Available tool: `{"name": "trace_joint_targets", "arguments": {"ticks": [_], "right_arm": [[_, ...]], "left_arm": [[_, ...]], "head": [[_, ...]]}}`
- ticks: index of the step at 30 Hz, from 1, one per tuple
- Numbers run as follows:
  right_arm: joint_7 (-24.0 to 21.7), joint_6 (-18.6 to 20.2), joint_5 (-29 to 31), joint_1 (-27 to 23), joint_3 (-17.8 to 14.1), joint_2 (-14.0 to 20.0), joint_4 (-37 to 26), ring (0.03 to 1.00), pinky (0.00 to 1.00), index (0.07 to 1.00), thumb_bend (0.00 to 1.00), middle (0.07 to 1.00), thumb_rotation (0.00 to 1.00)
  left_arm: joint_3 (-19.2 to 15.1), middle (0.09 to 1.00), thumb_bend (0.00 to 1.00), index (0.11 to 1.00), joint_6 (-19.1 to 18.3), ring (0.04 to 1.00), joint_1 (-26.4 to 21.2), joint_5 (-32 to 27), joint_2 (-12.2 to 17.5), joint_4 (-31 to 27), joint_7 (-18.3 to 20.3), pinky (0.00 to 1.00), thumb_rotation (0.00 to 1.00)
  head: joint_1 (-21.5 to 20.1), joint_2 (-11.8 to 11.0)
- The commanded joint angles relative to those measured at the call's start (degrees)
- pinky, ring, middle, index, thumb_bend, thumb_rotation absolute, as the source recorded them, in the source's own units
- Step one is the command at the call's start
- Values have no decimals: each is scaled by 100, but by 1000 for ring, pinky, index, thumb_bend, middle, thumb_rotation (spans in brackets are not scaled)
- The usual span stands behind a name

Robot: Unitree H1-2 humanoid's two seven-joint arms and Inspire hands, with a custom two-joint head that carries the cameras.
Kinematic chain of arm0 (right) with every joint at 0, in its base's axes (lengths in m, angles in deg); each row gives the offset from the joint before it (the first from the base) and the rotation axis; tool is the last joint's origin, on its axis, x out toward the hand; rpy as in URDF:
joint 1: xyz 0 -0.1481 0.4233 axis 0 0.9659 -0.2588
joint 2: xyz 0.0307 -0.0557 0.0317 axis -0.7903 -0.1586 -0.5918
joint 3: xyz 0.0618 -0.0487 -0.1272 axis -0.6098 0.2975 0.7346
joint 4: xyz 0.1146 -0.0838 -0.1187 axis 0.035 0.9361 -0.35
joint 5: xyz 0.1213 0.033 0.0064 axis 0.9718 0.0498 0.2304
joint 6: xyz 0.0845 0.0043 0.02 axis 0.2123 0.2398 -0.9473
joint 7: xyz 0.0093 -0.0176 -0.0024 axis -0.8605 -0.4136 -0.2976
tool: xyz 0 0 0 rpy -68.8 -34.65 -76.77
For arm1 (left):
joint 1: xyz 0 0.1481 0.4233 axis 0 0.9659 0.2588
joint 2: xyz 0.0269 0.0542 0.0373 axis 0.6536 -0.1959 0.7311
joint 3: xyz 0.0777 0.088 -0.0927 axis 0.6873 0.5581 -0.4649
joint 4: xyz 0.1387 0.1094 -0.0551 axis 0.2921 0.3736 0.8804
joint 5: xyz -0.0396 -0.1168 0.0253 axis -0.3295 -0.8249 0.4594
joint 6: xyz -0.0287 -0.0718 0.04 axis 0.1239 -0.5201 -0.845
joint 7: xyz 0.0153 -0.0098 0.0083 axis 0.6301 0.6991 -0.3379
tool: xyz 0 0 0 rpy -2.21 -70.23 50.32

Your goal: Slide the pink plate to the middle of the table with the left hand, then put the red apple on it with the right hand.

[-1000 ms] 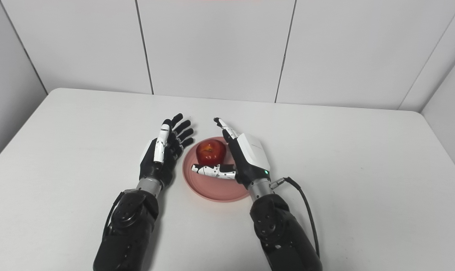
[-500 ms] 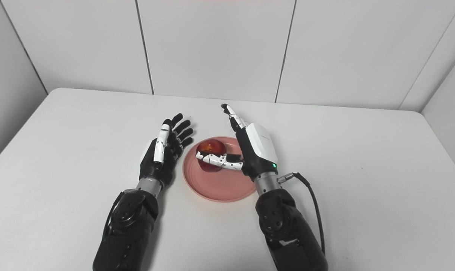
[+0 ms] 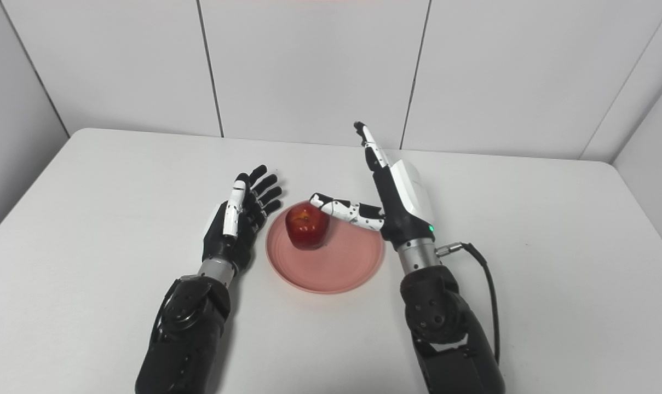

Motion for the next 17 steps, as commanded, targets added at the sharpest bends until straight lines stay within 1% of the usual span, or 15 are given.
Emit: {"name": "trace_joint_targets", "arguments": {"ticks": [1, 3, 5, 10, 12, 13, 15, 17], "right_arm": [[130, -174, 69, -142, -159, 86, -162, 939, 867, 974, 1000, 962, 695], [206, -198, 36, -107, -261, 143, -170, 932, 861, 969, 1000, 954, 734], [251, -140, 27, -58, -379, 203, -222, 930, 862, 968, 1000, 951, 764], [280, -107, 74, 80, -636, 284, -344, 929, 870, 967, 1000, 949, 810], [302, -36, -7, 154, -707, 299, -417, 921, 865, 972, 1000, 945, 889], [304, 2, -10, 188, -746, 288, -451, 908, 848, 972, 1000, 940, 951], [273, 94, 60, 258, -835, 253, -516, 908, 847, 976, 1000, 943, 988], [274, 167, 95, 331, -905, 216, -582, 915, 858, 972, 1000, 947, 998]], "left_arm": [[-21, 883, 375, 878, -108, 866, 14, -15, -8, 72, -31, 876, 1000], [-25, 883, 376, 880, -119, 866, 10, -20, -4, 72, -29, 879, 1000], [-22, 881, 378, 879, -121, 865, 12, -10, -1, 63, -34, 876, 1000], [-23, 882, 381, 881, -76, 868, 11, -23, 12, 92, 0, 878, 1000], [-21, 882, 385, 881, -95, 868, 21, -16, 12, 71, -4, 879, 1000], [-18, 883, 385, 882, -102, 870, 28, -13, 14, 59, -4, 880, 1000], [-15, 883, 384, 882, -111, 869, 34, -6, 15, 47, -9, 880, 1000], [-17, 881, 384, 879, -128, 866, 33, -3, 13, 43, -19, 879, 1000]], "head": [[-16, 0], [-16, 0], [-15, 2], [-15, -2], [-14, -5], [-19, -2], [-21, -2], [-12, -1]]}}
